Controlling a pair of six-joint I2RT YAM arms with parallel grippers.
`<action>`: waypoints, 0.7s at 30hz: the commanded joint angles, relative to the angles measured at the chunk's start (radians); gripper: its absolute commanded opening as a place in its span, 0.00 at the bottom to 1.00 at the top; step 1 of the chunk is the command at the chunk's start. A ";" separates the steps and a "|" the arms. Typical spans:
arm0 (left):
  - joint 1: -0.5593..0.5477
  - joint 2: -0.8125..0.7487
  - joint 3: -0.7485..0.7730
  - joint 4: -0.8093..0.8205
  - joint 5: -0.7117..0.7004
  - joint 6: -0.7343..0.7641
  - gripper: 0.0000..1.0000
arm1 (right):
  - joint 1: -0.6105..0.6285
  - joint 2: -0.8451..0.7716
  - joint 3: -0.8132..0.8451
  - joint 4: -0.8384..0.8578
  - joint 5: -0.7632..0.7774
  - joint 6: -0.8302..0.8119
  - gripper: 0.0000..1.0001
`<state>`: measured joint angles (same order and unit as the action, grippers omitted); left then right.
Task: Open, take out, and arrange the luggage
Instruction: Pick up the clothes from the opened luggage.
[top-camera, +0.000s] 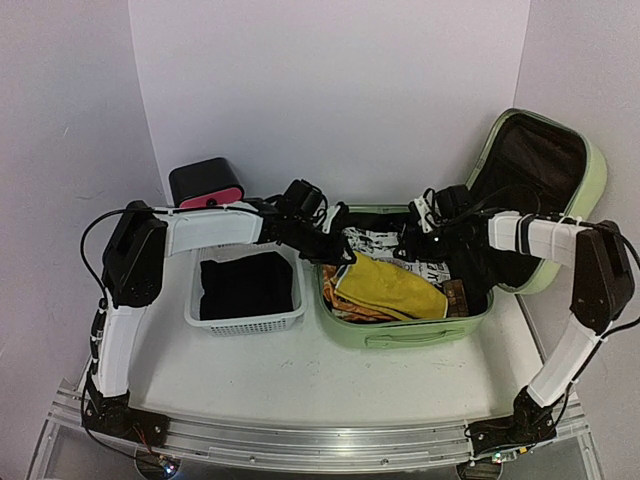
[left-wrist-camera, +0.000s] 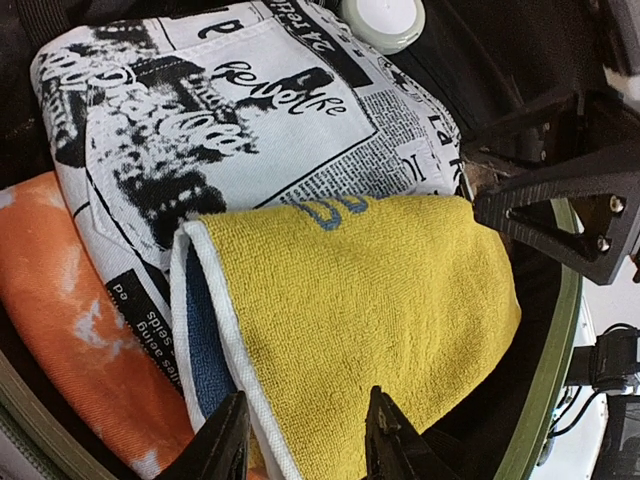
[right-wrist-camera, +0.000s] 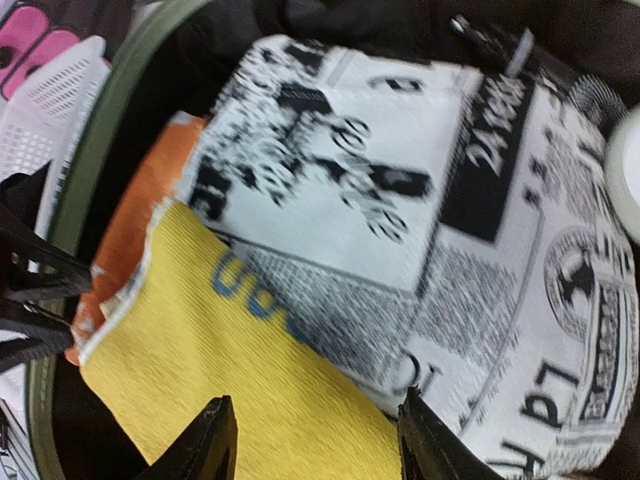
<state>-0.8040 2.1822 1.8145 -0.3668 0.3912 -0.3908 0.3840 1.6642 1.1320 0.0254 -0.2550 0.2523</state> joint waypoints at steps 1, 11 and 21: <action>0.003 -0.015 0.062 0.016 -0.026 0.041 0.41 | 0.005 0.076 0.100 0.020 -0.082 -0.056 0.53; 0.006 0.006 0.079 -0.036 -0.142 0.071 0.40 | 0.073 0.242 0.219 0.019 -0.106 -0.092 0.50; 0.002 0.000 0.108 -0.294 -0.440 0.102 0.37 | 0.122 0.302 0.271 0.016 -0.130 -0.111 0.28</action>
<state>-0.8078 2.2013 1.8996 -0.5278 0.1089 -0.3195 0.4843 1.9457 1.3632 0.0547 -0.3439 0.1635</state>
